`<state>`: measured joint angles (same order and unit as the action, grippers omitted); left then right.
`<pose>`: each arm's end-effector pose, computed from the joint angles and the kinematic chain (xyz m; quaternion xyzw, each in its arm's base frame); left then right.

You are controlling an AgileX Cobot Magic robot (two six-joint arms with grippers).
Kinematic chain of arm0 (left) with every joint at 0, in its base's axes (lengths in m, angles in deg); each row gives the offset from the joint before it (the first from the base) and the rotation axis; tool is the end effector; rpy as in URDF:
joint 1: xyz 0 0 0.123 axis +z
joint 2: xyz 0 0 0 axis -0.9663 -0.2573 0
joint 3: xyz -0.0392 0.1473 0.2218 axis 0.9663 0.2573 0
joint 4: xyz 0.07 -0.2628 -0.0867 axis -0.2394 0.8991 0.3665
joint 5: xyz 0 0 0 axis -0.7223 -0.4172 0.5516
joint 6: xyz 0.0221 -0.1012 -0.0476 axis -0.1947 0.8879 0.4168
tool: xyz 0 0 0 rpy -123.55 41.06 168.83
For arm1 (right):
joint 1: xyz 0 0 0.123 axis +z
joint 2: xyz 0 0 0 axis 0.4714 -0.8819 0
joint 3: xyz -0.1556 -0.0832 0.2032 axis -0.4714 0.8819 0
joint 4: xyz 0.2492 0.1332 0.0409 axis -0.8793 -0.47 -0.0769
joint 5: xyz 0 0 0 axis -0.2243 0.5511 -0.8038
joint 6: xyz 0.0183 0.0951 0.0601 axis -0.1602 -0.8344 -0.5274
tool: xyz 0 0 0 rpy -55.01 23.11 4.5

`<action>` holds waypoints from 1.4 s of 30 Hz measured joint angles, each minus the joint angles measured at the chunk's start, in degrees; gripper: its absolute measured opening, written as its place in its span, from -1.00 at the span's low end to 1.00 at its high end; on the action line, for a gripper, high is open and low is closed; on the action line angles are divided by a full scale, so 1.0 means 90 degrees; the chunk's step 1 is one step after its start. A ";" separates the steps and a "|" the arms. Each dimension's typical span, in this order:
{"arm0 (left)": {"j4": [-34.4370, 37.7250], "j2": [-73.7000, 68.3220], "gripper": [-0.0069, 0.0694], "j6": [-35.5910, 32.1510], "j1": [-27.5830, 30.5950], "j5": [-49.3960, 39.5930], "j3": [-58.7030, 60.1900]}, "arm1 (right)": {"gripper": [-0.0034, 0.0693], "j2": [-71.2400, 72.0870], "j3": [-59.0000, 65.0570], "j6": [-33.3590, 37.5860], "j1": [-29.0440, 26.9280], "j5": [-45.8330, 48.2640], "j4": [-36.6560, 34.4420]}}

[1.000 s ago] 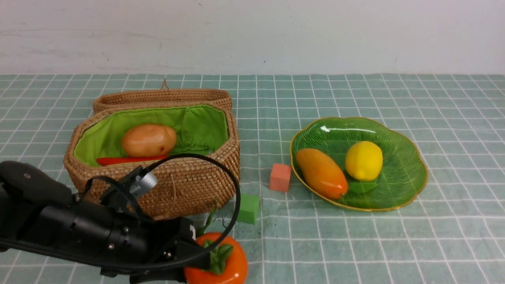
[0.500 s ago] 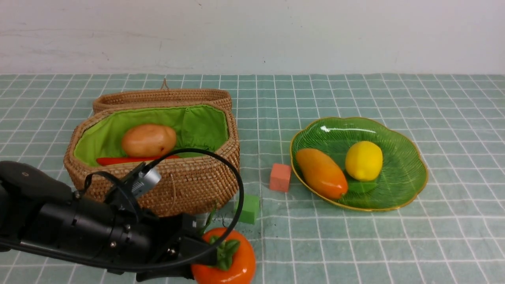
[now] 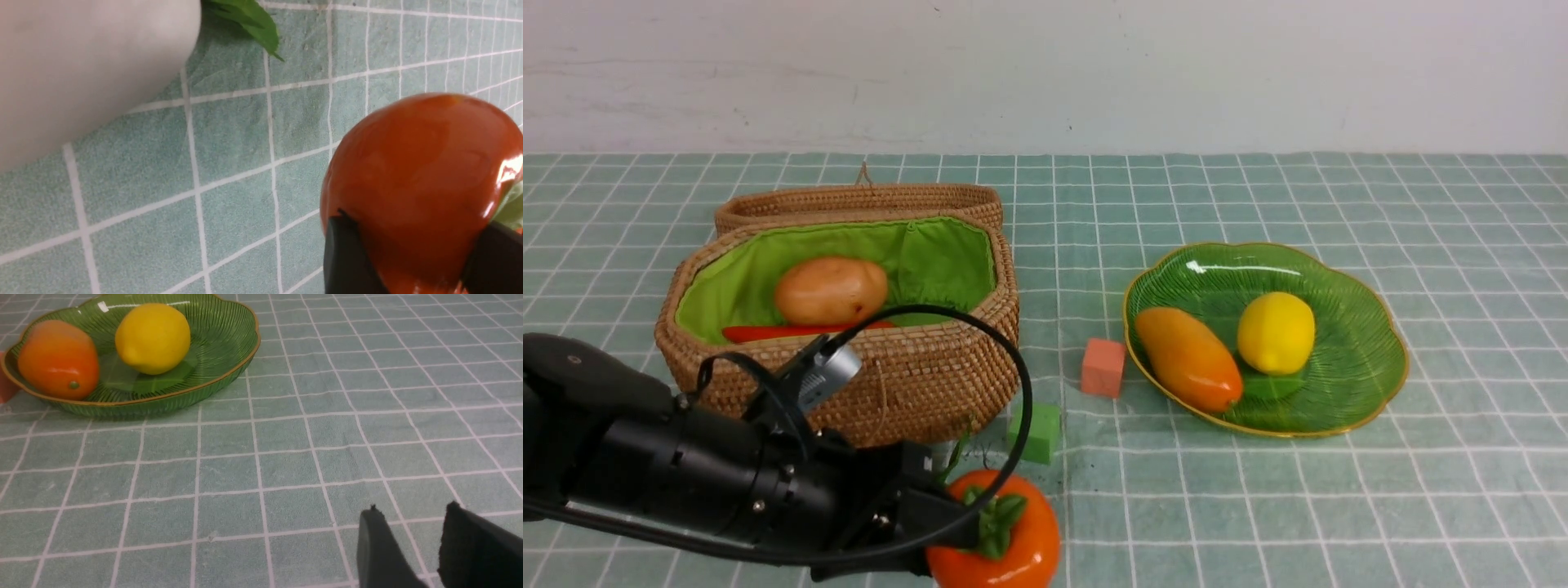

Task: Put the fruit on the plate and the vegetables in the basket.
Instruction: Grab a tomato with your left arm and place it on the plate on the right.

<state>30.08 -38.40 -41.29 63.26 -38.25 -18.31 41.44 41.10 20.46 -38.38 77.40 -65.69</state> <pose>0.2663 -0.1275 0.1377 -0.0225 0.9197 -0.3723 0.1226 0.1237 -0.0132 0.1675 0.0431 0.8035 -0.0253 0.5932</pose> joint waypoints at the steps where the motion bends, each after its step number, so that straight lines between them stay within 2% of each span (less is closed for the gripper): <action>1: 0.0000 0.0000 0.09 0.0000 0.0000 0.0000 0.0000 | -0.25 0.0000 0.0000 0.0000 0.0000 0.0000 0.0000; 14: 0.0231 0.0000 0.09 -0.0133 0.0000 -0.0110 0.0000 | -0.25 0.0000 0.0000 0.0000 0.0000 0.0000 0.0000; 22: 0.0758 0.0000 0.09 -0.0446 0.0000 -0.0301 0.0000 | -0.25 0.0000 0.0000 0.0000 0.0000 0.0000 0.0000; 42: 0.0990 0.0000 0.09 -0.0578 0.0000 -0.0301 -0.0046 | -0.25 0.0000 0.0000 0.0000 0.0000 0.0000 0.0000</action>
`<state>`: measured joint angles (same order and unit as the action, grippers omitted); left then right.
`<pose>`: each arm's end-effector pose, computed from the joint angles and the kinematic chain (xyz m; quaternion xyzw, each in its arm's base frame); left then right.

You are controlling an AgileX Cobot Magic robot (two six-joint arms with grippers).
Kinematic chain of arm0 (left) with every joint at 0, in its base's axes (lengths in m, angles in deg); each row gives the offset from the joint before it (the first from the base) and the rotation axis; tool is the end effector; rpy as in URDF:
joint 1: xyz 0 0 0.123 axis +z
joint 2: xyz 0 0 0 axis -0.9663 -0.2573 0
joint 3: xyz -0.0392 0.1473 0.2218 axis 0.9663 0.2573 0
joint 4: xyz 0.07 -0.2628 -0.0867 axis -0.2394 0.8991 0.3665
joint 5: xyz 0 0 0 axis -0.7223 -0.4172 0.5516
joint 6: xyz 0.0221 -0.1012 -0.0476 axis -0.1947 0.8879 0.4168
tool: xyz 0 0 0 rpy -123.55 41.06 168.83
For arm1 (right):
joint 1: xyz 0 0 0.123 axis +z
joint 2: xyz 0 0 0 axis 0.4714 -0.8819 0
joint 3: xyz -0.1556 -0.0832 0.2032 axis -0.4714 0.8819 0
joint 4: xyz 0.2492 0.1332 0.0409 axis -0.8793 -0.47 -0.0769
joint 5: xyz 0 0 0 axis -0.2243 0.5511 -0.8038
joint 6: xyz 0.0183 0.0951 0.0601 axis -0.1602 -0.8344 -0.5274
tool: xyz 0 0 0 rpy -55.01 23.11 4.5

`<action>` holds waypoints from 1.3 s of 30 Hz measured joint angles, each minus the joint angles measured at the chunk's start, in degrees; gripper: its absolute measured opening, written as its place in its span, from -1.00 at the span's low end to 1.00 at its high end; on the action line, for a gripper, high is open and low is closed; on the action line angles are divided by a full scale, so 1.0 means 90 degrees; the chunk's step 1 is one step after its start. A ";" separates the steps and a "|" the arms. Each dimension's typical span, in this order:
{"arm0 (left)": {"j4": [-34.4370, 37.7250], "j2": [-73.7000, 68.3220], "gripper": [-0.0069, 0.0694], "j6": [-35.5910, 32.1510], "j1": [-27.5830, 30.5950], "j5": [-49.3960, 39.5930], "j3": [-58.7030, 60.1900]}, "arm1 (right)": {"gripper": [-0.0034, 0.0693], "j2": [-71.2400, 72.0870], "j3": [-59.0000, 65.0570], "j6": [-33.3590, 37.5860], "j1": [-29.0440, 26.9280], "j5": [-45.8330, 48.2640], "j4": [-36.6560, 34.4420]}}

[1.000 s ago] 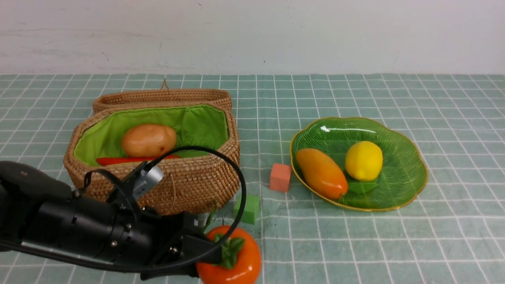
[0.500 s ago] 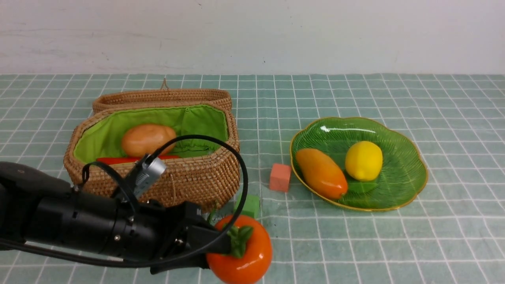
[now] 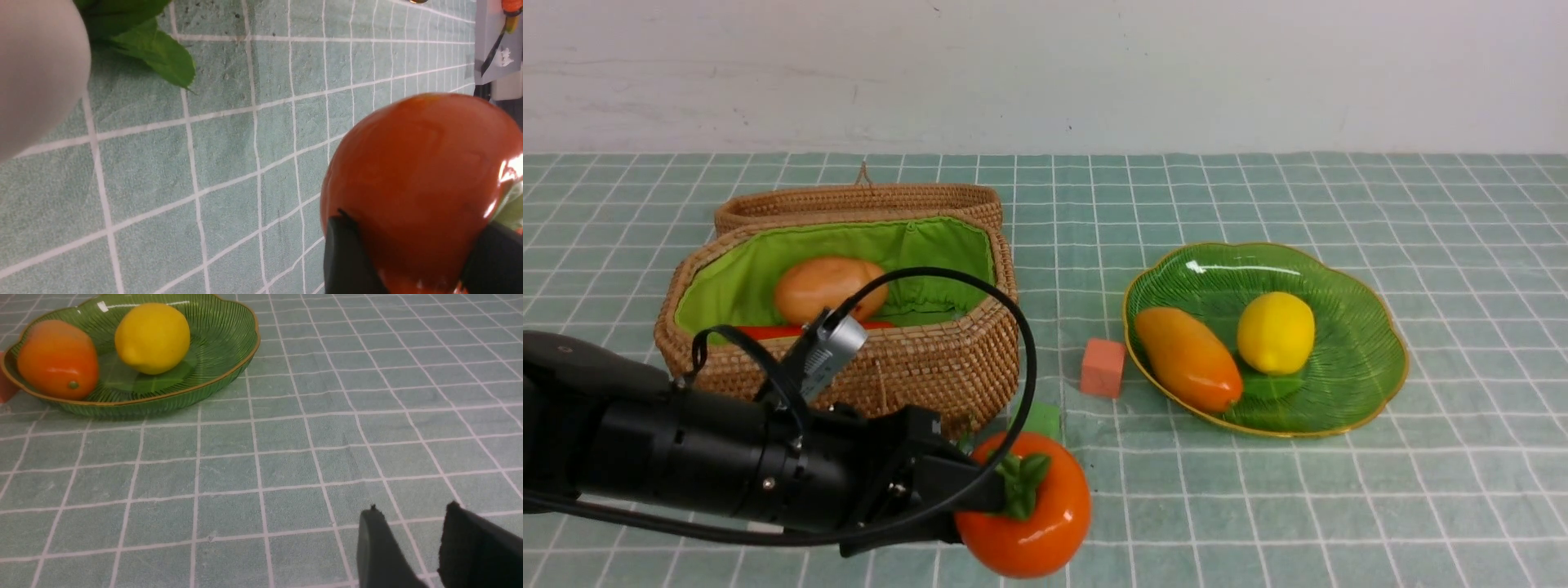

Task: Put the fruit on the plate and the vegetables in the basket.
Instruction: Grab a tomato with your left arm and place it on the plate on the right.

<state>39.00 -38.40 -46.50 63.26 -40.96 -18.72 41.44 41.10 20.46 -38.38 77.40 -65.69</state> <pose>0.2704 -0.1362 0.1498 -0.0294 0.8942 -0.4257 0.1354 0.1237 -0.0132 0.1675 0.0431 0.8035 -0.0253 0.5932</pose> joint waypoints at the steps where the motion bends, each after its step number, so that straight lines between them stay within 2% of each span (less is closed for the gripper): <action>1: 0.0007 0.0000 0.09 0.0000 0.0000 0.0000 0.0000 | -0.25 0.0000 0.0000 0.0000 0.0000 0.0000 0.0000; 29: 0.0143 -0.0054 0.09 -0.0146 -0.0003 -0.0171 -0.0158 | -0.25 0.0000 0.0000 0.0000 0.0000 0.0000 0.0000; 35: 0.0043 -0.0067 0.09 -0.0118 -0.0415 -0.0101 -0.0799 | -0.25 0.0000 0.0000 0.0000 0.0000 0.0000 0.0000; 39: -0.0207 -0.0228 0.09 0.0196 -0.0783 0.0024 -0.1336 | -0.25 0.0000 0.0000 0.0000 0.0000 0.0000 0.0000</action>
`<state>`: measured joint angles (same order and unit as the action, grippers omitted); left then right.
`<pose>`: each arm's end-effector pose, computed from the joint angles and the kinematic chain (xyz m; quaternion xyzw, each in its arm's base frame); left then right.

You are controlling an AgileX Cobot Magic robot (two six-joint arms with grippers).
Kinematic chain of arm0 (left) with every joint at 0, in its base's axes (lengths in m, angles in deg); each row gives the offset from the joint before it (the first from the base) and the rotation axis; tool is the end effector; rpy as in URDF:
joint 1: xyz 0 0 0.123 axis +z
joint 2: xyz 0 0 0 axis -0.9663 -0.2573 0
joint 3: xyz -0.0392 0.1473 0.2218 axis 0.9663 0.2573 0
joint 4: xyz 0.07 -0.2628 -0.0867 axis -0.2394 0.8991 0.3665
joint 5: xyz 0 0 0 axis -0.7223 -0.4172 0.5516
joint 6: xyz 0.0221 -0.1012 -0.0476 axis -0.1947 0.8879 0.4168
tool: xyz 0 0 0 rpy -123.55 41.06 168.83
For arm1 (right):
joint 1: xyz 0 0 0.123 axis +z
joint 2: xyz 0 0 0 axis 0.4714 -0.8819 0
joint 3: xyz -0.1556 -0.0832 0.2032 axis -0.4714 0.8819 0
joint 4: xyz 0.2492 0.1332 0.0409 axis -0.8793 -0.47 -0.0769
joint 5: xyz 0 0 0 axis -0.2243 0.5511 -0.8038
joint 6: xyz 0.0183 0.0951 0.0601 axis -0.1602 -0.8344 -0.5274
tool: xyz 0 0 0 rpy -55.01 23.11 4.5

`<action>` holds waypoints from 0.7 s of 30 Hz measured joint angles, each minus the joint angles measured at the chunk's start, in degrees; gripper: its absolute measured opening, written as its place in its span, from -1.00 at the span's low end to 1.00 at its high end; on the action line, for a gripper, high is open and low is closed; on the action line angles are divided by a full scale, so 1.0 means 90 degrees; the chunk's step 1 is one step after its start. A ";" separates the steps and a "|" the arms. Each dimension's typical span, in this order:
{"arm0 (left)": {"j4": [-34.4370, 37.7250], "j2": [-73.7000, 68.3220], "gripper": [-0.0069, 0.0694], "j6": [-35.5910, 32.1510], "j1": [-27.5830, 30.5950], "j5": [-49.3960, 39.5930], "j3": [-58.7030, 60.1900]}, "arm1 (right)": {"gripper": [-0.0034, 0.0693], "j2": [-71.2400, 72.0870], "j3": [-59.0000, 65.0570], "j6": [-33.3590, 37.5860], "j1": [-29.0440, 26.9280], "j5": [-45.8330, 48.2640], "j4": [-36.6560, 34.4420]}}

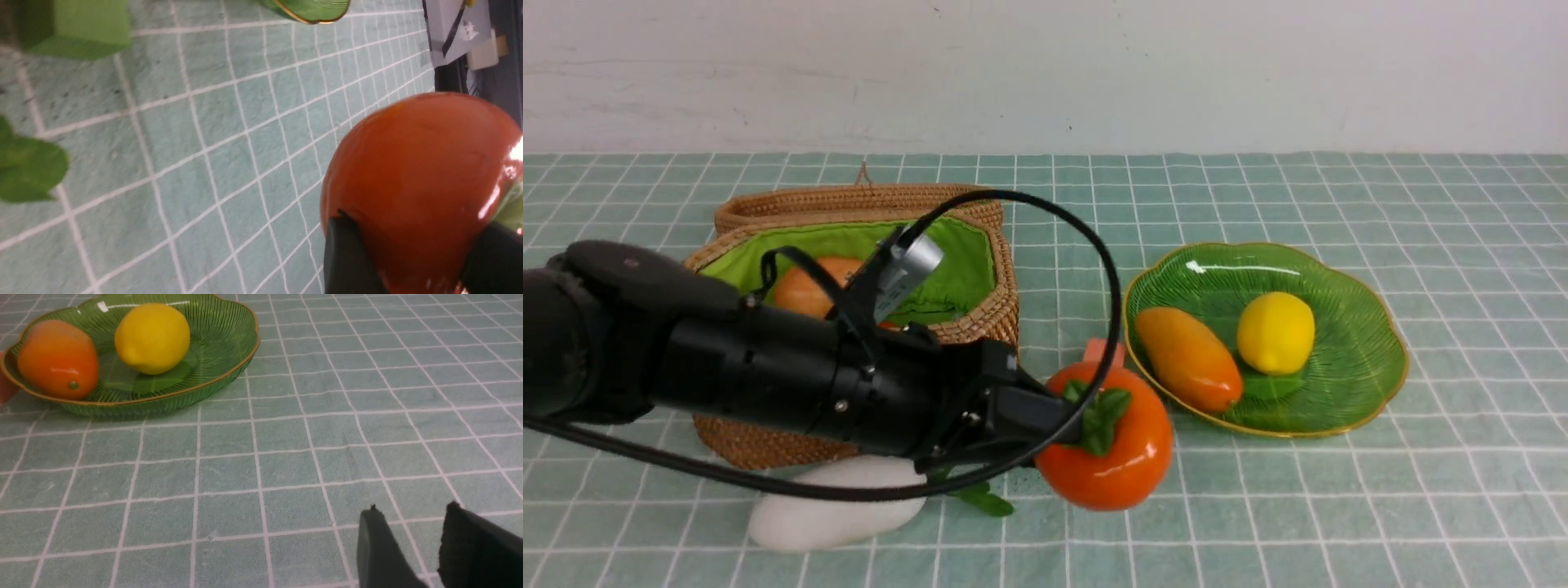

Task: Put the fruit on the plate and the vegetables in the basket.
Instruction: Grab a tomato with your left arm and place it on the plate on the right.

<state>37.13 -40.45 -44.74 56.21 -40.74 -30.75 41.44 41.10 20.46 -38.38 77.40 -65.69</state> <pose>0.2958 -0.1824 0.1979 0.0556 0.8756 -0.4462 0.1767 0.1237 -0.0132 0.1675 0.0431 0.8035 -0.0253 0.5932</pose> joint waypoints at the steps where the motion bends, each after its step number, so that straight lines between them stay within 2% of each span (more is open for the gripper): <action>1: -0.0138 -0.0182 0.09 0.0201 -0.0131 -0.0001 -0.0384 | -0.25 0.0000 0.0000 0.0000 0.0000 0.0000 0.0000; 15: -0.0418 -0.1845 0.08 0.1014 -0.0175 -0.0389 -0.2660 | -0.25 0.0000 0.0000 0.0000 0.0000 0.0000 0.0000; 21: -0.0984 -0.2568 0.08 0.1521 -0.0511 -0.0343 -0.4050 | -0.25 0.0000 0.0000 0.0000 0.0000 0.0000 0.0000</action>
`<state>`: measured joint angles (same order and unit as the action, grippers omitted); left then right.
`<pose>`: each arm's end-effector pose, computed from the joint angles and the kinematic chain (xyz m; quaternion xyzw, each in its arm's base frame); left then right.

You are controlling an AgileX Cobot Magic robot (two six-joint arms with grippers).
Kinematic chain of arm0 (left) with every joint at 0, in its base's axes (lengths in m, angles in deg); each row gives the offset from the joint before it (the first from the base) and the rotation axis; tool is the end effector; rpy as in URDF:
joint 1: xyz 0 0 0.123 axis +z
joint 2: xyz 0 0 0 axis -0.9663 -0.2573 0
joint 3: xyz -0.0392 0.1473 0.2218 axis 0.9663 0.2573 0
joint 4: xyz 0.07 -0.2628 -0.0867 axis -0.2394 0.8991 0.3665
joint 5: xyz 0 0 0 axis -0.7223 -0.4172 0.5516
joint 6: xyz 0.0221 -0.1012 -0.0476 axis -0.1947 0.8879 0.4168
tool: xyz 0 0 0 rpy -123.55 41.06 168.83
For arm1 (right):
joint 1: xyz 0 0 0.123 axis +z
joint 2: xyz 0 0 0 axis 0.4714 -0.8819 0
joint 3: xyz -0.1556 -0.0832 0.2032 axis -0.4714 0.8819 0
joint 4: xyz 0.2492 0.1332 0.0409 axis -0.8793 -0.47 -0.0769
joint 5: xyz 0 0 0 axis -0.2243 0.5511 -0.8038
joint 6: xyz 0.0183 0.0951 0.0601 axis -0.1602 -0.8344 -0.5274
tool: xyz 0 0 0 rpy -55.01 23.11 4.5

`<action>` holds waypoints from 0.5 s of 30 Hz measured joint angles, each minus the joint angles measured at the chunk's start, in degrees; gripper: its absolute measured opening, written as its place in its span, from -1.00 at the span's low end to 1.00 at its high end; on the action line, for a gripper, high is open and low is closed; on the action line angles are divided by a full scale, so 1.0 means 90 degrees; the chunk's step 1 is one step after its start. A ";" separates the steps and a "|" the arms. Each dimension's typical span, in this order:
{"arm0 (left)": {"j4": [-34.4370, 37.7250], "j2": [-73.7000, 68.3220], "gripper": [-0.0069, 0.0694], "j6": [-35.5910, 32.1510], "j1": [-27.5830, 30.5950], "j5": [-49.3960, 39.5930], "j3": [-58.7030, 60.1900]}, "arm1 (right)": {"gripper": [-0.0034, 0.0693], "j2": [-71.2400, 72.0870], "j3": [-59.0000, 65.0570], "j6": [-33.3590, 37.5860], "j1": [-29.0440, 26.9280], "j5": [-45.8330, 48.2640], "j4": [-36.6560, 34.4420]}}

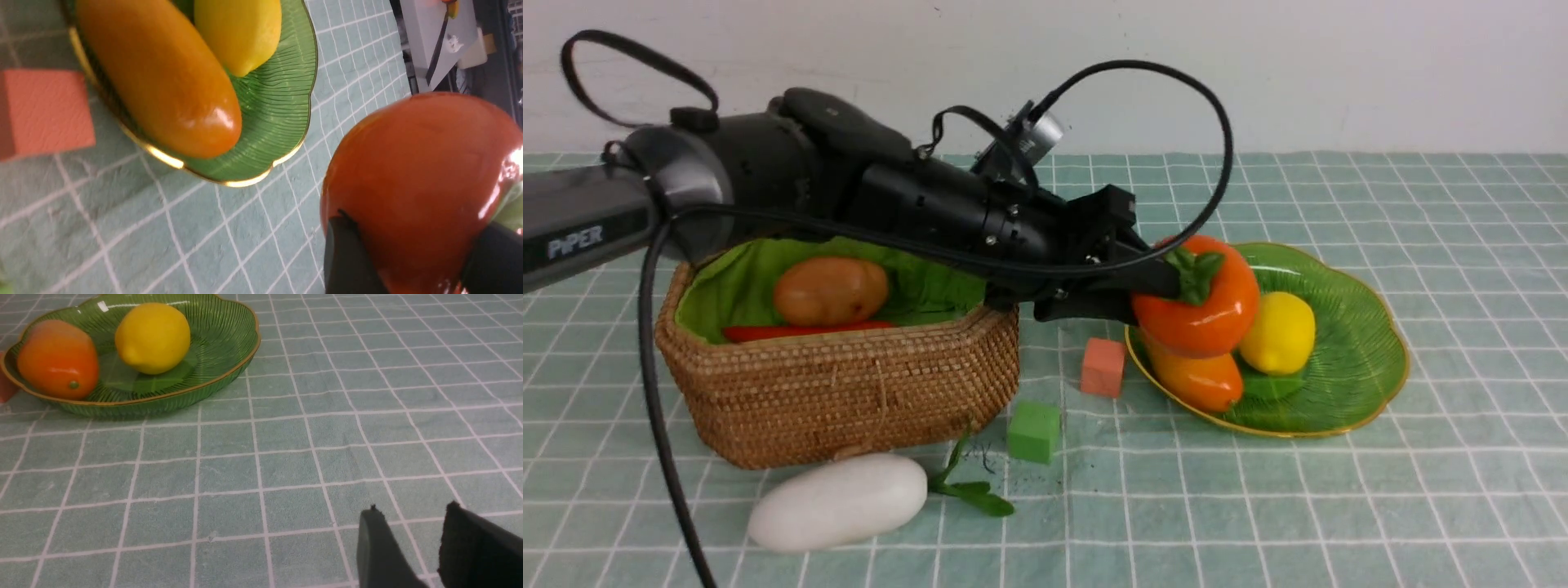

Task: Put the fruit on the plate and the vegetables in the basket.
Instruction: Grab a tomato with your left arm and place it on the plate on the right.

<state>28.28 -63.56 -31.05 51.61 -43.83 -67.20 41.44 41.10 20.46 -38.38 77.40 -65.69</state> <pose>0.4002 -0.2570 0.2311 0.0925 0.8634 -0.4608 0.1834 0.1237 -0.0132 0.1675 0.0431 0.8035 -0.0253 0.5932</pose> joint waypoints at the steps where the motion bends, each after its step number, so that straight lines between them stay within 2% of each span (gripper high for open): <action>1: -0.0133 -0.0116 0.08 0.0078 -0.0078 0.0016 -0.0220 | -0.25 0.0000 0.0000 0.0000 0.0000 0.0000 0.0000; 6: -0.0872 -0.1063 0.08 0.0914 -0.0375 0.0220 -0.1722 | -0.25 0.0000 0.0000 0.0000 0.0000 0.0000 0.0000; 15: -0.1217 -0.2659 0.08 0.1599 -0.0375 0.1046 -0.3521 | -0.25 0.0000 0.0000 0.0000 0.0000 0.0000 0.0000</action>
<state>17.33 -87.49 -16.66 48.23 -34.42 -98.89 41.44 41.10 20.46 -38.38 77.40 -65.69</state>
